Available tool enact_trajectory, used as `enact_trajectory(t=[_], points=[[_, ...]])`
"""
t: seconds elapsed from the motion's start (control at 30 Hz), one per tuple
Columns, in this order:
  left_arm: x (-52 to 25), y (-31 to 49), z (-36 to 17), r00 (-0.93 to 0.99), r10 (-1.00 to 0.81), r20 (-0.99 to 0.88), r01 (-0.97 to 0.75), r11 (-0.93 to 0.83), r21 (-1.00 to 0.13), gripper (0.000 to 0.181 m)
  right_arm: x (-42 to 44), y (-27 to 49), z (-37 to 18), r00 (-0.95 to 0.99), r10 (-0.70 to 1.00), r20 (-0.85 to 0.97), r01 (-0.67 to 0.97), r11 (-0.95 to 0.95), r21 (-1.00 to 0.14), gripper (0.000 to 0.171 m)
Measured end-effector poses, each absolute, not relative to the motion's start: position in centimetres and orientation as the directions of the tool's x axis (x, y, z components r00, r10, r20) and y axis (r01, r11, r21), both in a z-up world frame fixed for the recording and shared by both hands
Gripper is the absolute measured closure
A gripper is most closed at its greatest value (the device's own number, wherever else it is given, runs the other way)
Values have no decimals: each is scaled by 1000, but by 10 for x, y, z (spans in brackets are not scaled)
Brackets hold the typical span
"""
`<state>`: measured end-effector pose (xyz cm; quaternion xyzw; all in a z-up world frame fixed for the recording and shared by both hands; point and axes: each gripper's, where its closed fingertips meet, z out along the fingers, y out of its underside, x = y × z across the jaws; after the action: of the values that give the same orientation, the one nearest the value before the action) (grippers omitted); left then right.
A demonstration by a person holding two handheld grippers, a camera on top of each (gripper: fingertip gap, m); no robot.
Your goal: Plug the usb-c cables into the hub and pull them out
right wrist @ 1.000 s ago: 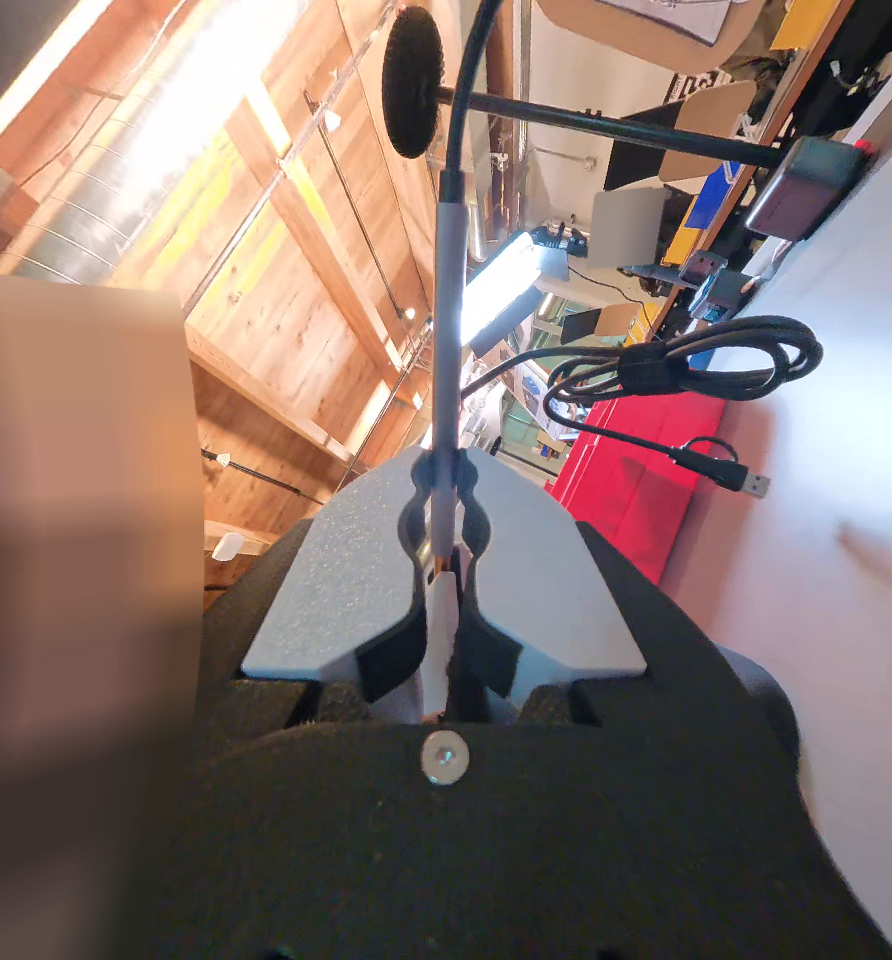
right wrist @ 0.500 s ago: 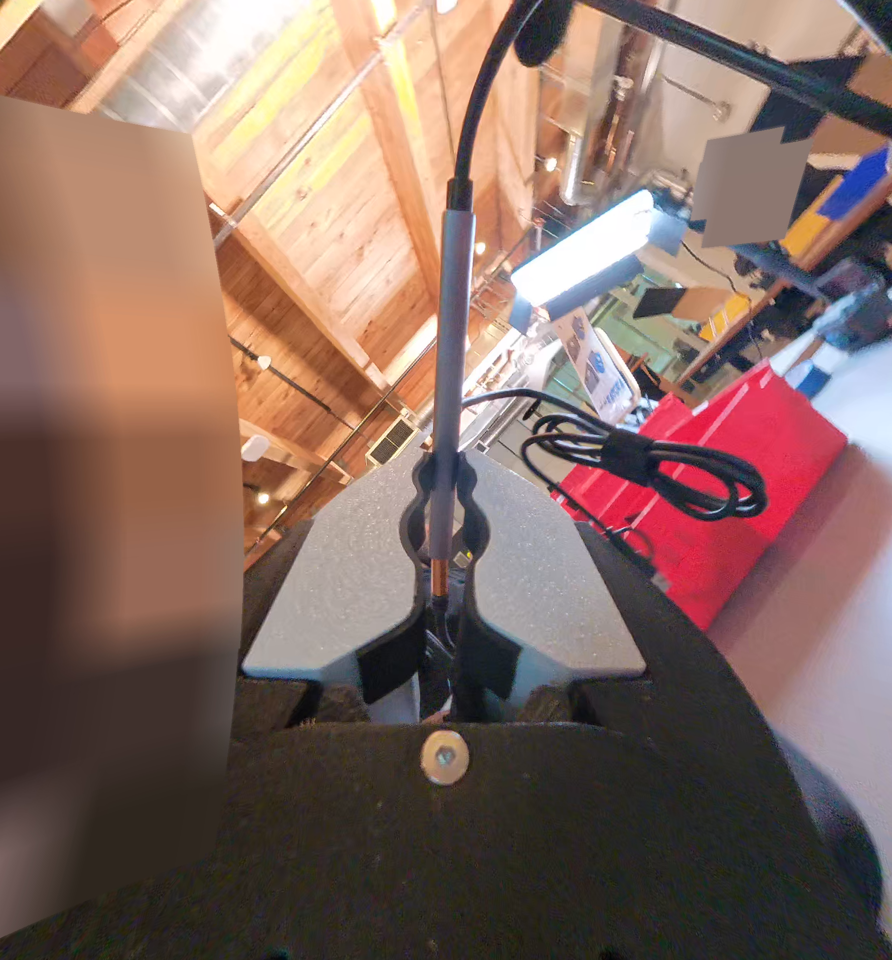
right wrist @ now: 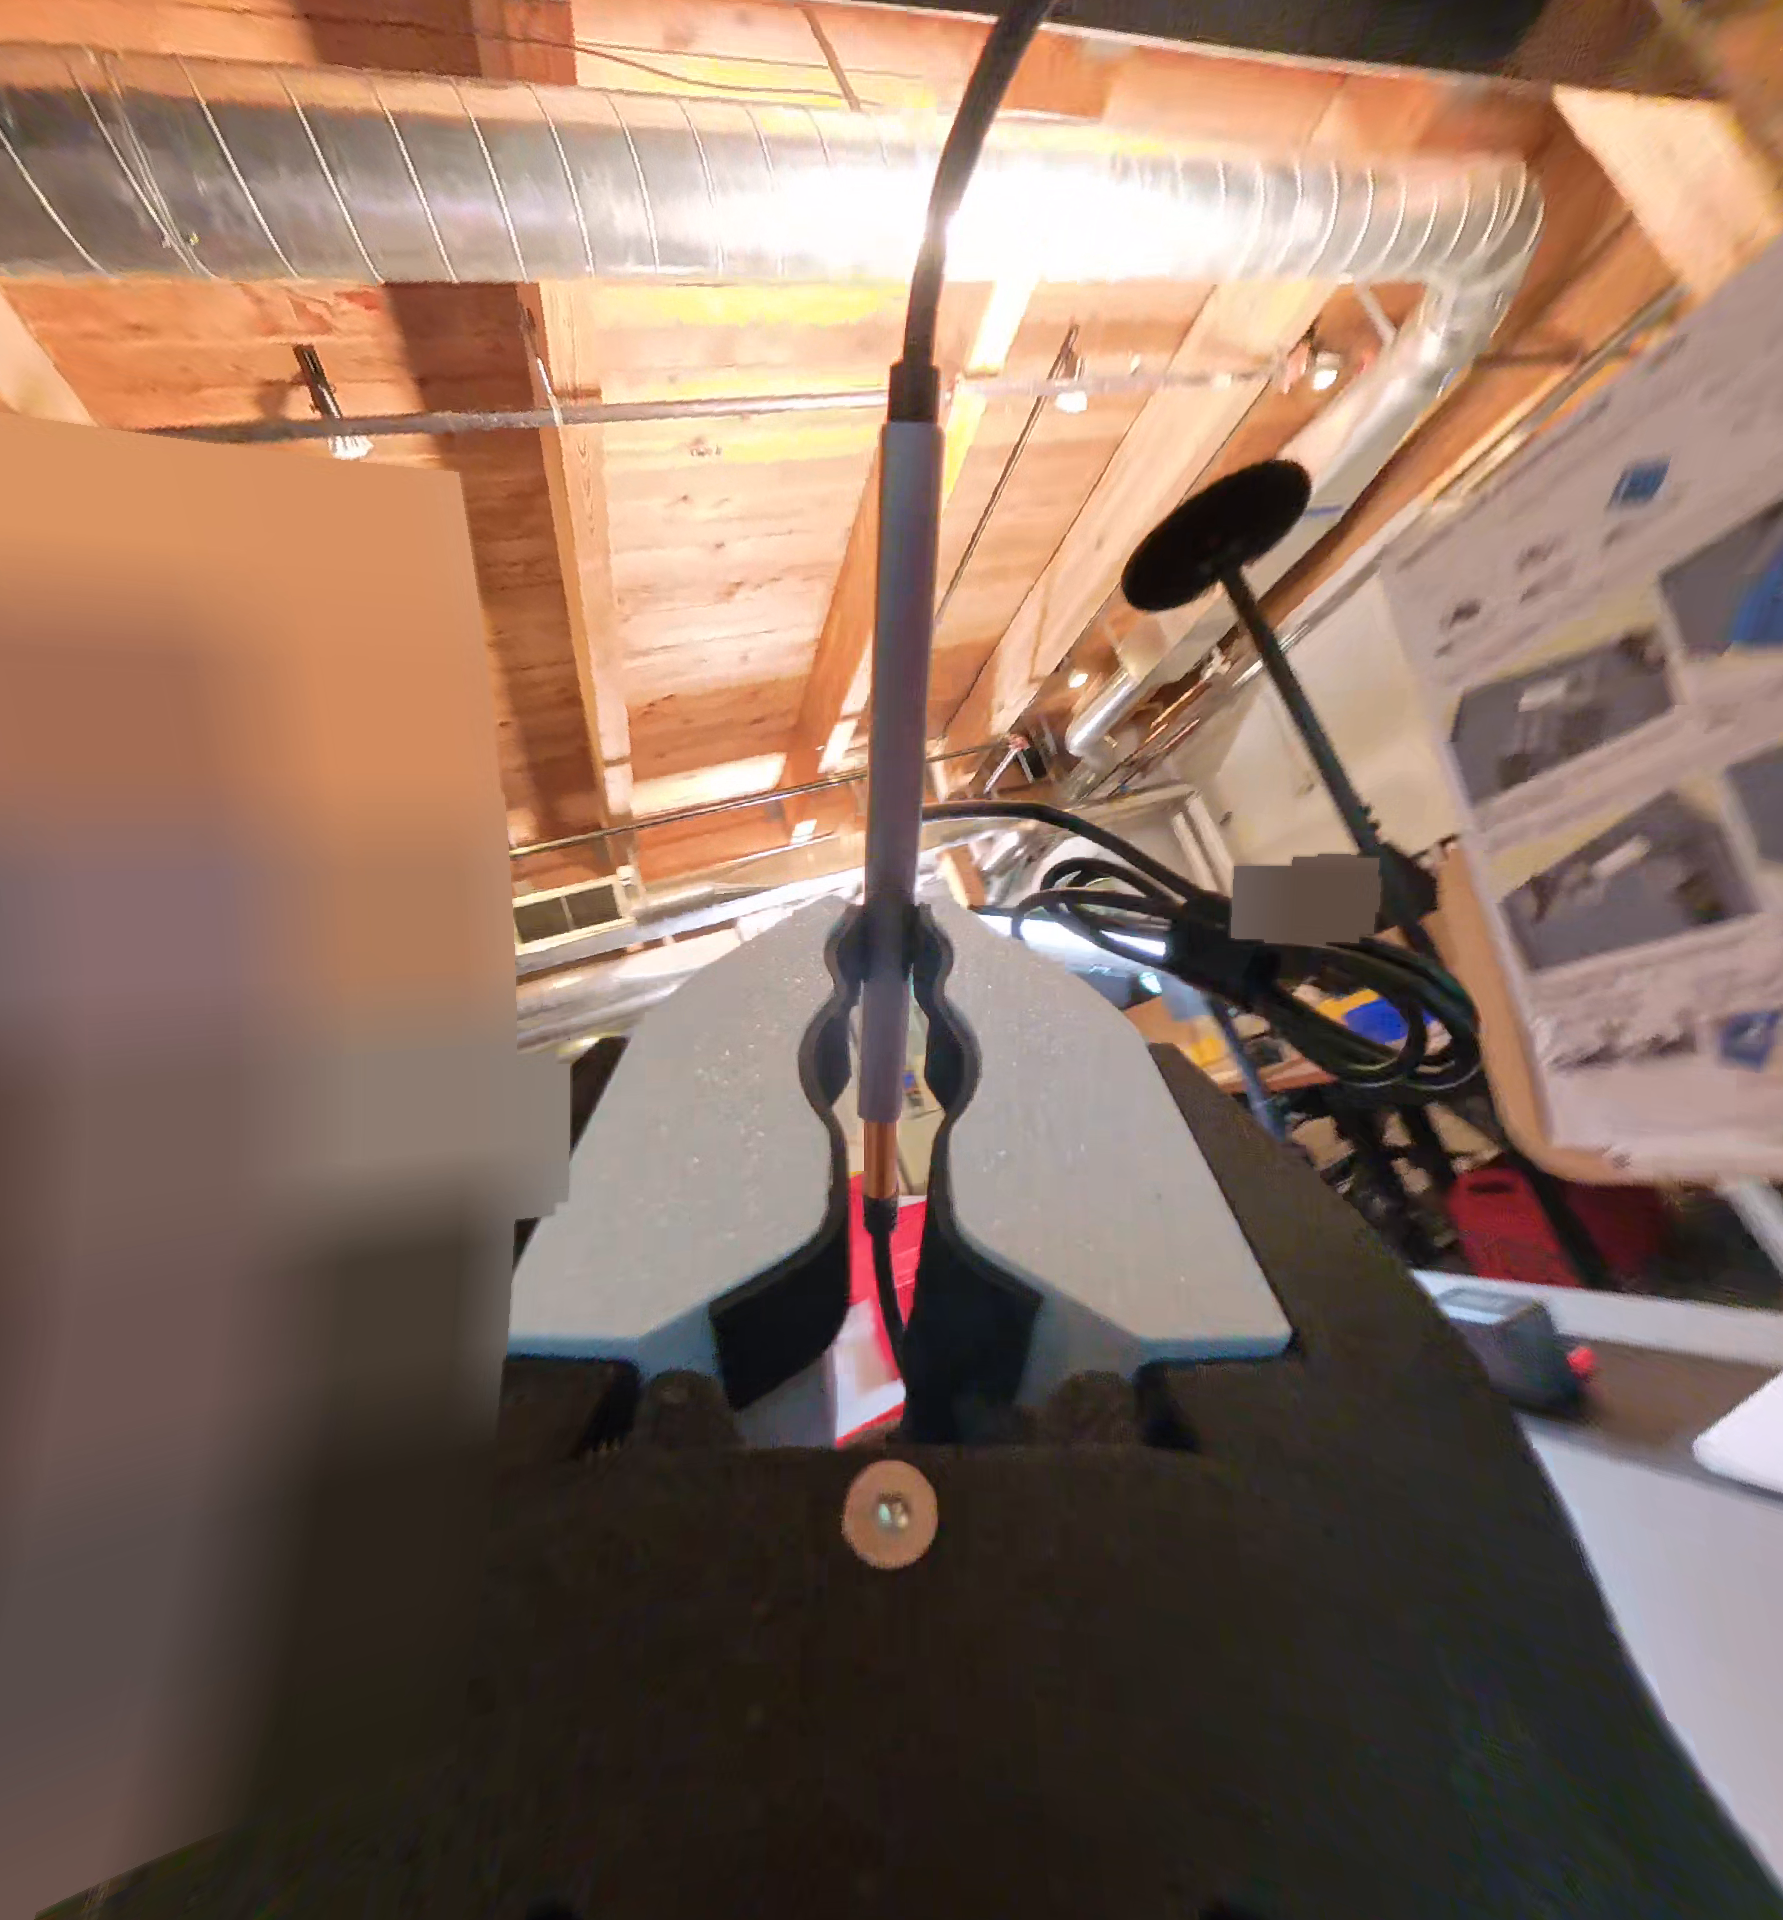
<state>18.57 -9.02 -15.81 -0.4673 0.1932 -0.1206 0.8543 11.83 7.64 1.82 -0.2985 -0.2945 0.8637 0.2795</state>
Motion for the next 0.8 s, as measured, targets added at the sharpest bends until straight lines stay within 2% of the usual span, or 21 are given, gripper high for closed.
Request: enact_trajectory(t=[0.03,0.17,0.27,0.4,0.57,0.7,0.8], points=[[170,-90,-159,925,-322,-200,3,533,-846,130,124,88,29,-647,688,-328,-336,-644,-687,162],[97,-97,-167,998,3,-67,-59,501,-863,134,151,139,66,-485,853,-195,-469,-441,-765,162],[67,-104,-176,993,115,-15,-69,480,-874,135,162,183,74,-260,961,-97,-507,-221,-833,162],[50,-104,-188,985,147,93,10,487,-873,137,177,232,75,-42,998,-51,-492,-65,-868,162],[54,-99,-191,987,150,47,-27,455,-890,137,182,268,67,90,995,30,-420,65,-905,162],[54,-99,-192,988,140,57,-14,458,-889,137,176,287,27,150,985,86,-327,132,-936,162],[51,-101,-191,987,138,77,4,467,-884,137,170,294,-24,156,979,134,-236,169,-957,162]])
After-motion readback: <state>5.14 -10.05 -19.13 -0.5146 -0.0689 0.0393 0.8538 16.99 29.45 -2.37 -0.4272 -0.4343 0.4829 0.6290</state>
